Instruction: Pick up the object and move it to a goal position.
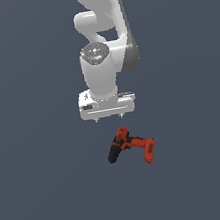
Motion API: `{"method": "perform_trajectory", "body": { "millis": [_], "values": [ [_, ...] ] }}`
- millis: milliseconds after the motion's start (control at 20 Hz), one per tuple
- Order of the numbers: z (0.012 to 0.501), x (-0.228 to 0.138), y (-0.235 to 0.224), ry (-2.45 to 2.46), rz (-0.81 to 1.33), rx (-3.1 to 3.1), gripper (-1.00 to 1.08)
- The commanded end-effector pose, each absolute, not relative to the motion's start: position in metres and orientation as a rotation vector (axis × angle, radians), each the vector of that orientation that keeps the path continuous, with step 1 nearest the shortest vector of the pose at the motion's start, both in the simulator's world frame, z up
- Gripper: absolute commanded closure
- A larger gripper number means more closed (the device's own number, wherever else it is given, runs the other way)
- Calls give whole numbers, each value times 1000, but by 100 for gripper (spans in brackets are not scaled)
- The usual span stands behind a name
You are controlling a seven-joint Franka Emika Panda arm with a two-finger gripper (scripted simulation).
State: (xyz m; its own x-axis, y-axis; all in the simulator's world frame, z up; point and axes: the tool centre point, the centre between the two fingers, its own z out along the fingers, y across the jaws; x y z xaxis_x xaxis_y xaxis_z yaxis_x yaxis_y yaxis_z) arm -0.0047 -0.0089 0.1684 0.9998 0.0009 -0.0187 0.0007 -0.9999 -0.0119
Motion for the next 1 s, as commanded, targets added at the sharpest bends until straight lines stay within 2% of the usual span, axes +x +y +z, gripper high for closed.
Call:
{"method": "perform_trajectory", "body": {
  "millis": [0, 500, 950],
  "values": [
    [168, -5, -9, -1, 29, -3130, -60],
    [163, -7, -4, -52, 44, -3138, -60],
    [144, 8, 2, 19, -26, -3079, -60]
  ]
}}
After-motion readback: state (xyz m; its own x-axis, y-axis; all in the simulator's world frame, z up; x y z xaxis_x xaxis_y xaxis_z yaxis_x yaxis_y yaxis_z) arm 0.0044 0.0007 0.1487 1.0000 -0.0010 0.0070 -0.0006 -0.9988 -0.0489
